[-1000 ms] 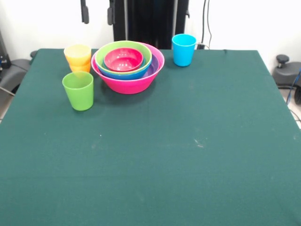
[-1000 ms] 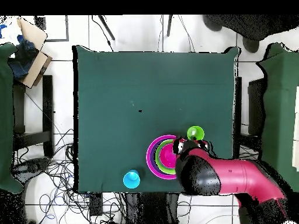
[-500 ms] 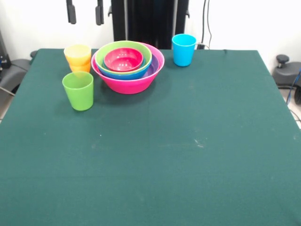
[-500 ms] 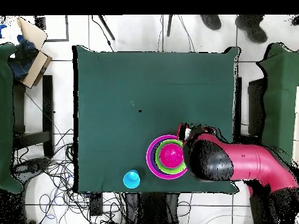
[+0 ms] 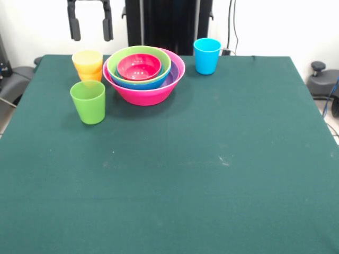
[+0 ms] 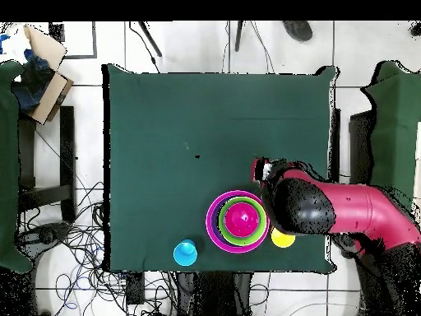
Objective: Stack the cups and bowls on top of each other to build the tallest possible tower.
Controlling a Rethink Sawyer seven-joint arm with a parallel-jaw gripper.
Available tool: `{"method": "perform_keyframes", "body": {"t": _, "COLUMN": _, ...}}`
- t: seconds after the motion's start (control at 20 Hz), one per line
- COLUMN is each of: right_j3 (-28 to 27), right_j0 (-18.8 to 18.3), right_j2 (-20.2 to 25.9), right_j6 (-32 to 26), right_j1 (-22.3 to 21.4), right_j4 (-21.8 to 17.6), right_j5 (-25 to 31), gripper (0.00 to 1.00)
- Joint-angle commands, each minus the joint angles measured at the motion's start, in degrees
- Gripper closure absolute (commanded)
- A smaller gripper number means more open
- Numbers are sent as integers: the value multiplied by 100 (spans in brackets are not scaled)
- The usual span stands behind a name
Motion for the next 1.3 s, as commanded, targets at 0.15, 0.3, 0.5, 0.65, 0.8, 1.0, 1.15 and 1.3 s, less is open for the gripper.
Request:
{"method": "perform_keyframes", "body": {"t": 0.15, "right_j3": -268, "right_j0": 138, "right_j2": 52, "right_j6": -948, "right_j1": 353, "right_j4": -466, "right_j5": 756, "gripper": 0}}
{"method": "perform_keyframes", "body": {"t": 0.3, "right_j3": -296, "right_j0": 169, "right_j2": -85, "right_j6": -875, "right_j1": 560, "right_j4": -674, "right_j5": 594, "gripper": 0}}
{"method": "perform_keyframes", "body": {"t": 0.5, "right_j3": -373, "right_j0": 109, "right_j2": -255, "right_j6": -894, "right_j1": 960, "right_j4": -1079, "right_j5": 297, "gripper": 0}}
{"method": "perform_keyframes", "body": {"t": 0.65, "right_j3": -325, "right_j0": 25, "right_j2": -411, "right_j6": -806, "right_j1": 1248, "right_j4": -1524, "right_j5": -91, "gripper": 0}}
{"method": "perform_keyframes", "body": {"t": 0.8, "right_j3": -302, "right_j0": -5, "right_j2": -540, "right_j6": -618, "right_j1": 1454, "right_j4": -1868, "right_j5": -354, "gripper": 0}}
{"method": "perform_keyframes", "body": {"t": 1.0, "right_j3": -331, "right_j0": 9, "right_j2": -739, "right_j6": -301, "right_j1": 1820, "right_j4": -2333, "right_j5": -815, "gripper": 0}}
{"method": "perform_keyframes", "body": {"t": 1.15, "right_j3": -408, "right_j0": 70, "right_j2": -900, "right_j6": -105, "right_j1": 2079, "right_j4": -2612, "right_j5": -1120, "gripper": 0}}
{"method": "perform_keyframes", "body": {"t": 1.3, "right_j3": -462, "right_j0": 111, "right_j2": -991, "right_j6": -24, "right_j1": 2215, "right_j4": -2745, "right_j5": -1267, "gripper": 0}}
